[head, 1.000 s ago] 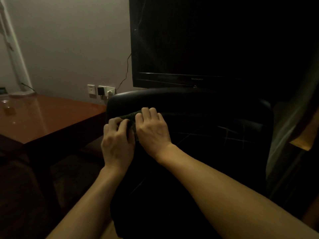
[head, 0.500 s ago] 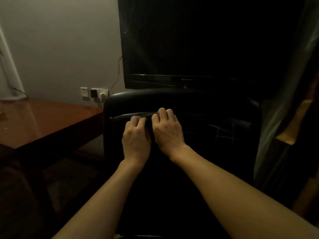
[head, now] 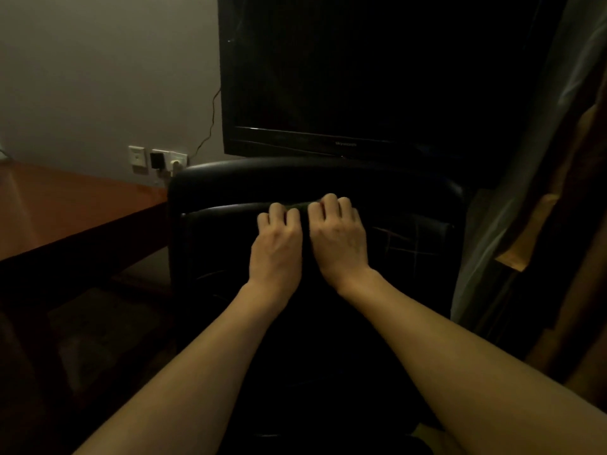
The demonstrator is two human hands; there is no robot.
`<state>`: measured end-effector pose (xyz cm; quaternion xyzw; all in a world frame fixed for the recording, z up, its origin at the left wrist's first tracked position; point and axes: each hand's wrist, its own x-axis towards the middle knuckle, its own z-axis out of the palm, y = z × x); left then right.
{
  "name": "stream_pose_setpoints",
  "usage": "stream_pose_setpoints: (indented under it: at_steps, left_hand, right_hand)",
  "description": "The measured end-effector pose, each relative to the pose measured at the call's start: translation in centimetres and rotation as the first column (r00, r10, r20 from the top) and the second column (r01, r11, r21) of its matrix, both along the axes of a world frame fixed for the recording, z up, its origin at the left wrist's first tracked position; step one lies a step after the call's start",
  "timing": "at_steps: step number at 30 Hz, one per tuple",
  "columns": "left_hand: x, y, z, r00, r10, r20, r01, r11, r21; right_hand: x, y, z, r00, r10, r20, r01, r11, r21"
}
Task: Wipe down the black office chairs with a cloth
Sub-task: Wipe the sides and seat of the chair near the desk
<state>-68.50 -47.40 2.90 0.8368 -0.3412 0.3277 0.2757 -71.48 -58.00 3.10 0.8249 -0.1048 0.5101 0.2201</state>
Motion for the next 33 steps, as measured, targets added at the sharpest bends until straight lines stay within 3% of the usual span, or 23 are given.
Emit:
stream_pose_setpoints:
  at_steps: [5,9,16,27,33]
  left_hand:
    - [2.4,4.1,0.0,0.991,0.122,-0.052,-0.124,0.992,-0.024]
    - [2.8,4.5,-0.2,0.992,0.104,-0.066,-0.106,0.994,-0.024]
    - [0.7,-0.6,0.2,0.998,0.024,-0.065,-0.025,0.999,-0.023]
    - [-5.2,-11.9,0.3,0.987,-0.161,-0.003,0.161,0.985,0.067]
    - [-7.9,-16.6,0.6,0.966,-0.259,0.013,0.255,0.959,0.127]
  right_hand:
    - [2.9,4.5,-0.3,0.994,0.093,-0.054,-0.094,0.995,-0.019]
    - [3.1,4.8,-0.4,0.990,0.107,-0.095,-0.106,0.994,0.018]
    - [-0.4,-1.2,0.5,0.984,0.079,-0.158,-0.066,0.994,0.085]
    - [-8.5,-12.6,-0.1,0.992,-0.012,-0.128,0.034,0.985,0.168]
    - [-12.3,-16.8,-1.2,0.996,-0.022,-0.091,0.051,0.942,0.333]
